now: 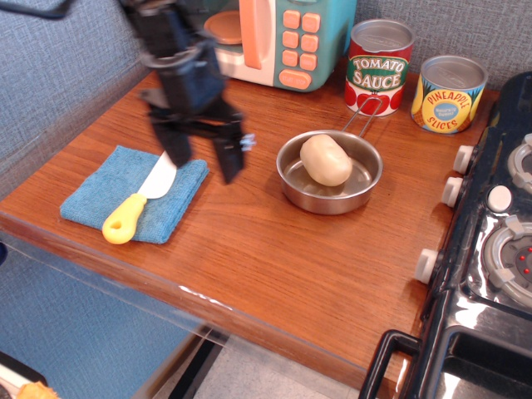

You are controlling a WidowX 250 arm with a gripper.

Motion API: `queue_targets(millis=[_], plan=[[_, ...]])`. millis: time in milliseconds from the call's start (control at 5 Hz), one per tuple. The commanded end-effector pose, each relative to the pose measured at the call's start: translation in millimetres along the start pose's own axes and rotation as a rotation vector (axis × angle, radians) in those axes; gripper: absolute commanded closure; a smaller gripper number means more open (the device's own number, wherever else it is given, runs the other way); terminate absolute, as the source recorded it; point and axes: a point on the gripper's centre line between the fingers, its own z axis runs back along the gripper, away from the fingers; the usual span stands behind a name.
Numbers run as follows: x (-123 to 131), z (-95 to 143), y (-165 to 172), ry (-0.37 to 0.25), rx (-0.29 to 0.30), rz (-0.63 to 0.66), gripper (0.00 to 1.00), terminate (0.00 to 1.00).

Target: Put the potato between the blue towel and the microwave

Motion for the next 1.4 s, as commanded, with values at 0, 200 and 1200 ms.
queue_targets(millis=[0,200,1200], plan=[[67,-3,-34,-0.033,0.030,0.049,0.00,0.00],[89,-5,-43,-0.051,0.055,0.070,0.00,0.00],[87,-61,-66,0.073,0.112,0.087,0.00,0.00]])
